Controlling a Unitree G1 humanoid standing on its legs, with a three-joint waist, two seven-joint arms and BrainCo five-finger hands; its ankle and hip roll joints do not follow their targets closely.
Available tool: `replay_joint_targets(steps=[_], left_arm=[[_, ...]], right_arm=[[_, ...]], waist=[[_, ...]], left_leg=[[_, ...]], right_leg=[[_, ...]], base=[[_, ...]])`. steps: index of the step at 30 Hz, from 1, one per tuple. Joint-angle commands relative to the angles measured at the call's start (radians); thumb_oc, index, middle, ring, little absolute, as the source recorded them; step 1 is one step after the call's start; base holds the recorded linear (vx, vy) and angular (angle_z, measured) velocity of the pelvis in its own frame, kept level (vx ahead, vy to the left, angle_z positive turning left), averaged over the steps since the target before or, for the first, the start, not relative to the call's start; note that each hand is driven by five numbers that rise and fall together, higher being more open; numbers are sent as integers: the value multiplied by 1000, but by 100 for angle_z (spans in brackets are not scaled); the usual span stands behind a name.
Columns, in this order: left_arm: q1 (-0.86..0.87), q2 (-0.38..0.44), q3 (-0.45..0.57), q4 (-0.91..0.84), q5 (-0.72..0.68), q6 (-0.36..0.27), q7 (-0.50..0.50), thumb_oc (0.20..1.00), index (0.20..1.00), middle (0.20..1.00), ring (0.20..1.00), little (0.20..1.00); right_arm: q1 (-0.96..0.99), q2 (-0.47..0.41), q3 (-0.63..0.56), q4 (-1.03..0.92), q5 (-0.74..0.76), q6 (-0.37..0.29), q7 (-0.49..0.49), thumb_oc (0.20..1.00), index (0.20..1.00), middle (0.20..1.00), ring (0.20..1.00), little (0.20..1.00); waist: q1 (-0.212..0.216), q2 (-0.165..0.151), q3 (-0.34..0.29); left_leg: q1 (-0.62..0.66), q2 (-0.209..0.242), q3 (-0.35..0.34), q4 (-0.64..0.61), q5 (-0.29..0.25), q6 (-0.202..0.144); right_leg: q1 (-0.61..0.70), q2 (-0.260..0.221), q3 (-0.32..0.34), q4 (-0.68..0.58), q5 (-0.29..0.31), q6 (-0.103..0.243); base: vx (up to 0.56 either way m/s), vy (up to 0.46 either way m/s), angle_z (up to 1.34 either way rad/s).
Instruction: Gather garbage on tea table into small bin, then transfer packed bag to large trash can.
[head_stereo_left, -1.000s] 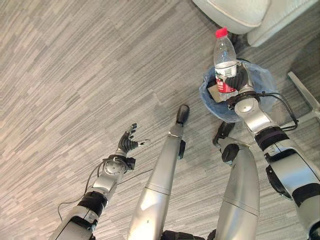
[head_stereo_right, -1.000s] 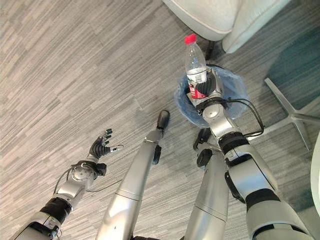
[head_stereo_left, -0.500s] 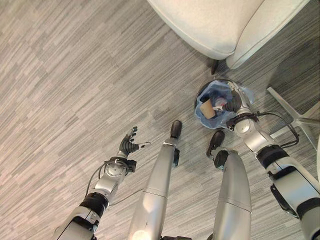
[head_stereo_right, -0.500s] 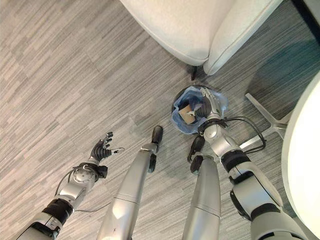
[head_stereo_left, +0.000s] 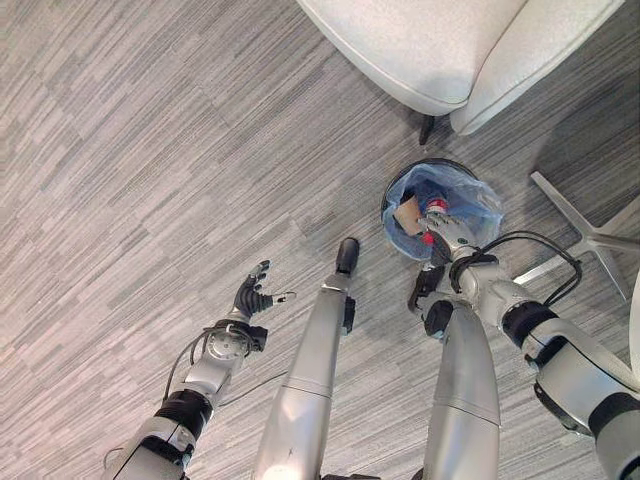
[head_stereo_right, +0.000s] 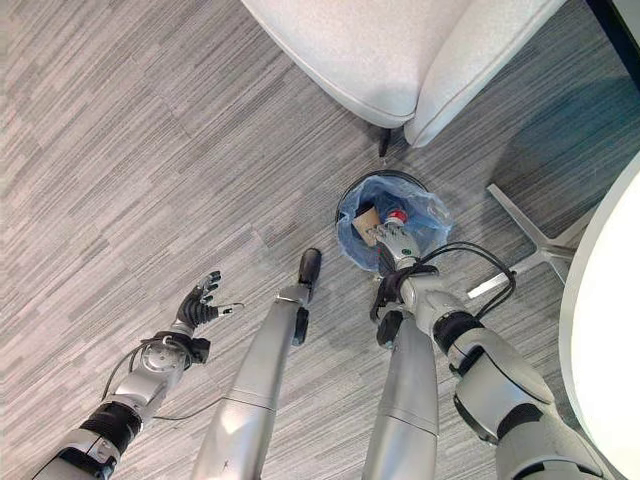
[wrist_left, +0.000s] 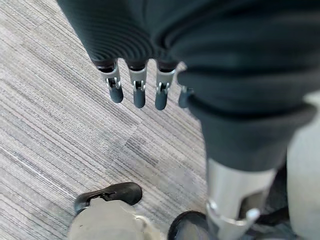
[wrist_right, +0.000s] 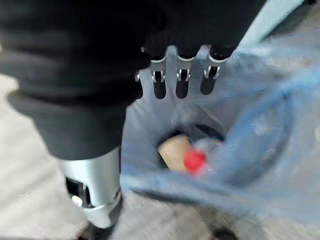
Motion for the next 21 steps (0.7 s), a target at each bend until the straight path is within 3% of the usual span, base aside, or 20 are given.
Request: replay_joint_targets(steps=[1, 9, 14, 18, 21], left_arm=[[21, 13, 2, -5, 23, -19, 20, 1000, 1000, 1000, 1000, 1000], [9, 10, 1, -1, 23, -14, 13, 1000, 1000, 1000, 1000, 1000], [0, 10, 23, -5, 22, -6, 8, 1000, 1000, 1000, 1000, 1000], [-1, 7, 32, 6, 45, 7, -1, 1000, 1000, 1000, 1000, 1000], [21, 0, 51, 10, 51, 15, -11, 1000, 1000, 1000, 1000, 1000]], right_arm=[[-6, -44, 8, -33, 71, -5, 18, 200, 200, 200, 200, 200], [-11, -71, -33, -105, 148, -22, 1, 200, 200, 200, 200, 200], [16, -97, -118, -239, 218, -36, -23, 200, 200, 200, 200, 200], [64, -89, -190, -315, 275, -48, -26, 200, 200, 200, 200, 200], [161, -62, -290, -433, 363, -72, -20, 200, 200, 200, 200, 200]], waist=[[11, 51, 21], [5, 42, 34], [-8, 22, 28], [-13, 14, 18], [-24, 2, 2]], left_leg=[[-4, -20, 3, -29, -28, 8], [8, -11, 6, -58, -13, 5], [64, 1, 5, -124, 2, 1], [146, 9, 5, -195, 17, -3], [282, 13, -1, -271, 22, -4]], right_leg=[[4, 7, 21, -62, -24, 43], [15, 19, 13, -83, -4, 45], [71, 35, 1, -144, 16, 56], [150, 40, -15, -207, 31, 63], [285, 47, -37, -284, 46, 71]], base=[[-41, -11, 19], [-29, -9, 1], [-61, -28, -1], [-47, -9, -3], [-18, -9, -6]])
